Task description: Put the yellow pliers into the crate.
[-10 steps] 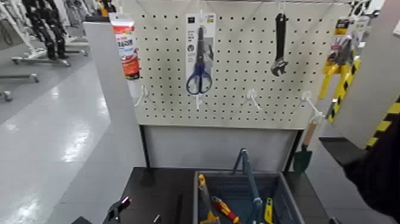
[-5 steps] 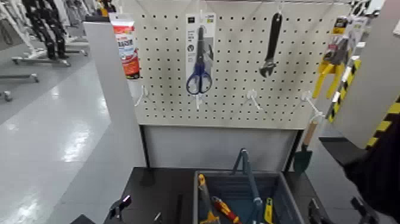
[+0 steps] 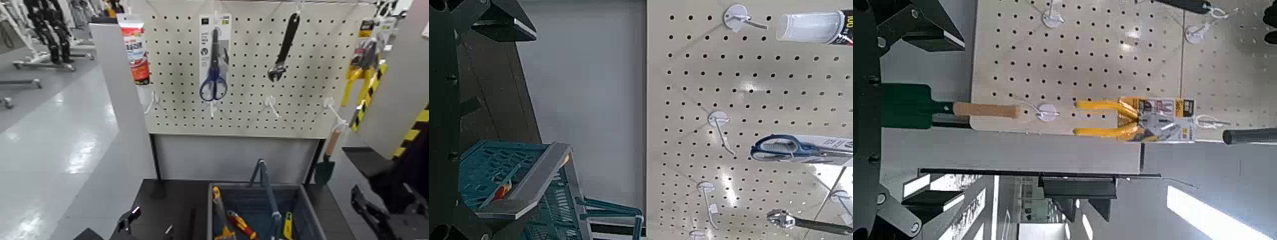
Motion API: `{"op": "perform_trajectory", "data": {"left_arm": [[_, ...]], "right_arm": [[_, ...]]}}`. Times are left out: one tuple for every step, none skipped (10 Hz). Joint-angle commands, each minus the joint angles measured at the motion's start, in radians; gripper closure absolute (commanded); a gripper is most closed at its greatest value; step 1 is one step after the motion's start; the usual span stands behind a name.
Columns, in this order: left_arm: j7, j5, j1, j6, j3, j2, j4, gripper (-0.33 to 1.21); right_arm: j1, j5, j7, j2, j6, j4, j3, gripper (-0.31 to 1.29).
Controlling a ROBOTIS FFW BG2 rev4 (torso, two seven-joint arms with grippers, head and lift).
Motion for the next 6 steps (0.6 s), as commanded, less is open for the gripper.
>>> {"op": "perform_trajectory", "data": {"left_arm": [[0.0,0.003,-0.002,-0.003,-0.004,0.001,0.004,0.12],[0.001,0.003,-0.002,-0.003,-0.005,0.001,0.005,0.12],[0.001,0.003,-0.002,-0.003,-0.007,-0.001,0.005,0.12],[0.0,0.003,-0.004,-0.003,-0.008,-0.001,0.005,0.12],[0.001,0.003,-0.004,-0.003,-0.008,-0.001,0.005,0.12],[0.0,0.005,-0.004,-0.003,-0.01,-0.001,0.007,0.12]], "right_arm": [[-0.057,-0.027,0.022,-0.027,0.046,-0.026,-0.044,0.24],[-0.083,-0.042,0.043,-0.038,0.08,-0.037,-0.064,0.24],[-0.112,-0.065,0.065,-0.052,0.106,-0.038,-0.074,0.24],[-0.138,-0.081,0.086,-0.065,0.135,-0.04,-0.086,0.24],[-0.17,-0.091,0.117,-0.078,0.17,-0.04,-0.098,0.24],[-0.195,-0.102,0.132,-0.088,0.18,-0.038,-0.104,0.24]]}}
